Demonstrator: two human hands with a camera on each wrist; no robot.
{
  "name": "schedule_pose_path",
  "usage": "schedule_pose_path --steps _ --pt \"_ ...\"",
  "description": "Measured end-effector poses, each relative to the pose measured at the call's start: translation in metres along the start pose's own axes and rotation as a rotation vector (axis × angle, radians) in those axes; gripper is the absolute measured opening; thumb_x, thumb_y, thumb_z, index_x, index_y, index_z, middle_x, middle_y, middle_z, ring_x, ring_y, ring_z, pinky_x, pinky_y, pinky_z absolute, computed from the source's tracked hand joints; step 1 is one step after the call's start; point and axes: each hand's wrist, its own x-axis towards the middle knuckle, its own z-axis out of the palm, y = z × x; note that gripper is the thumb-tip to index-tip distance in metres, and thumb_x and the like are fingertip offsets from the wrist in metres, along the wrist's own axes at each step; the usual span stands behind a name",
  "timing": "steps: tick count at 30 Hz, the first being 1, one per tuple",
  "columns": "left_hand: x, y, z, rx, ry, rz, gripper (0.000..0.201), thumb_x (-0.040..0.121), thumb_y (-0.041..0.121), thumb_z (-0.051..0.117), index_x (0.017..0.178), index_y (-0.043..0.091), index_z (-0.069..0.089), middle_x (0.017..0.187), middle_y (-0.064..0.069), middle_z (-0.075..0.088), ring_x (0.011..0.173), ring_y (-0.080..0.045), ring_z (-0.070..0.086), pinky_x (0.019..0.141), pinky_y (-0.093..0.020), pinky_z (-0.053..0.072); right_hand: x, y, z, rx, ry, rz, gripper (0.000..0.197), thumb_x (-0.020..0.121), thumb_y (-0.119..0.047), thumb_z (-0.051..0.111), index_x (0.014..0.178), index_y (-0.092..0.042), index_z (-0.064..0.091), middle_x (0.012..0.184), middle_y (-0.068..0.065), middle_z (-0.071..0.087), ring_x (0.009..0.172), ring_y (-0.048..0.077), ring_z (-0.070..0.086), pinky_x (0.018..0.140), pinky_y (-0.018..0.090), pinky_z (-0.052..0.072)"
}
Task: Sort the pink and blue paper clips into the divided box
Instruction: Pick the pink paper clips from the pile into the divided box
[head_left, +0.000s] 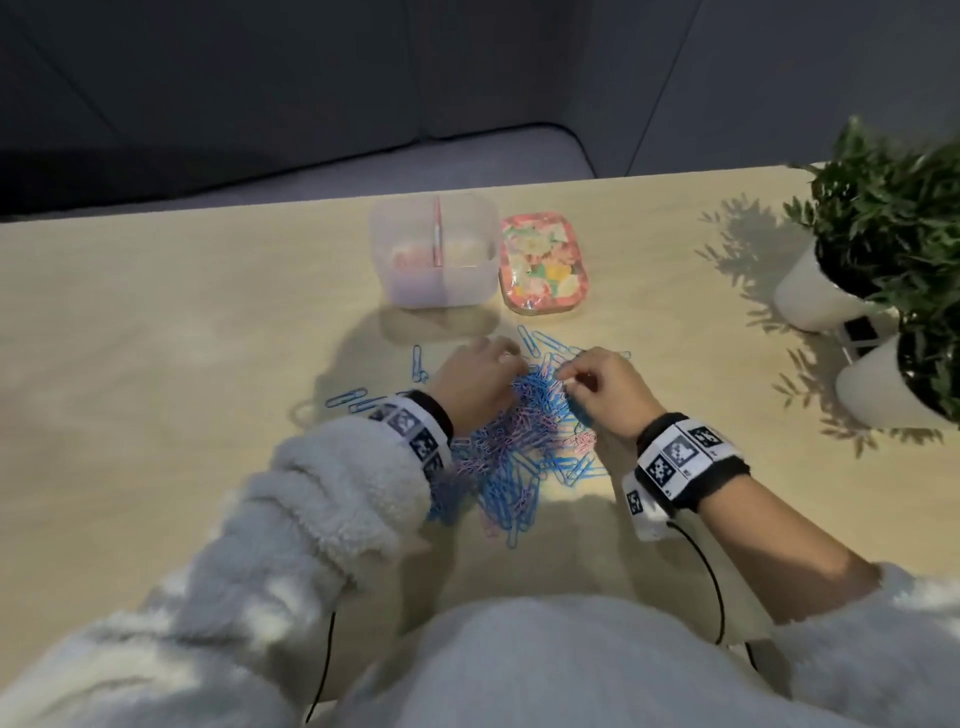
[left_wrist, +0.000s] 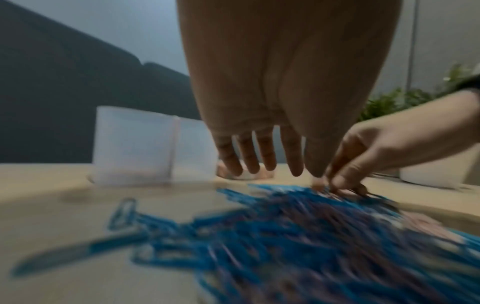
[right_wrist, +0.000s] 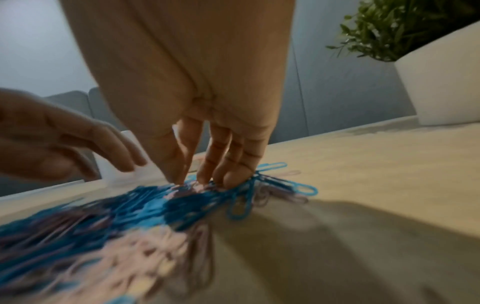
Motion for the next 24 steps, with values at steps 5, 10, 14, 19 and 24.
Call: schedule_pose_path --steps 5,10,14,19,24 --pt "-0.018 0.011 0.035 0.005 -0.126 0.039 0.039 0.090 0.035 0.043 0.123 0.017 0.054 0.139 -0.012 0.045 0.128 -0.035 0.041 0.096 -0.052 0.044 -0.009 0.011 0.005 -0.117 0.029 -0.058 0.031 0.081 -0.001 0.051 0.104 -0.014 0.068 0.106 0.014 0.058 0.107 0.030 0.050 0.093 0.037 0.044" --pt "-0.045 0.010 0.036 0.066 -0.121 -0.003 0.031 0.094 0.036 0.043 0.117 0.022 0.057 0.140 -0.003 0.042 0.131 -0.027 0.037 0.101 -0.043 0.036 -0.011 0.028 -0.030 0.072 0.246 0.063 0.033 0.076 0.010 0.049 0.094 -0.007 0.072 0.097 0.012 0.067 0.088 0.021 0.059 0.079 0.021 0.039" --pt "-0.034 0.017 0.023 0.049 0.016 -0.062 0.028 0.096 0.032 0.040 0.107 0.017 0.060 0.126 -0.004 0.049 0.115 -0.028 0.046 0.093 -0.041 0.037 -0.020 0.049 -0.044 0.107 0.254 0.351 0.022 0.074 0.001 0.058 0.080 -0.017 0.067 0.093 0.013 0.072 0.089 0.029 0.066 0.081 0.027 0.048" --pt "0.013 0.008 0.009 -0.065 0.132 -0.187 0.023 0.094 0.013 0.044 0.112 0.010 0.059 0.118 -0.010 0.056 0.109 -0.027 0.051 0.093 -0.038 0.045 -0.021 0.037 -0.034 -0.027 0.167 0.262 0.018 0.081 -0.010 0.065 0.097 -0.005 0.070 0.103 0.019 0.067 0.098 0.034 0.062 0.088 0.035 0.046" --pt "0.046 0.001 0.001 -0.023 0.028 -0.178 0.026 0.092 0.015 0.049 0.116 0.009 0.058 0.120 -0.012 0.054 0.109 -0.030 0.052 0.090 -0.037 0.043 -0.009 0.017 -0.028 -0.105 0.181 0.329 0.030 0.074 -0.032 0.074 0.076 -0.003 0.068 0.082 0.017 0.069 0.084 0.032 0.062 0.070 0.031 0.043"
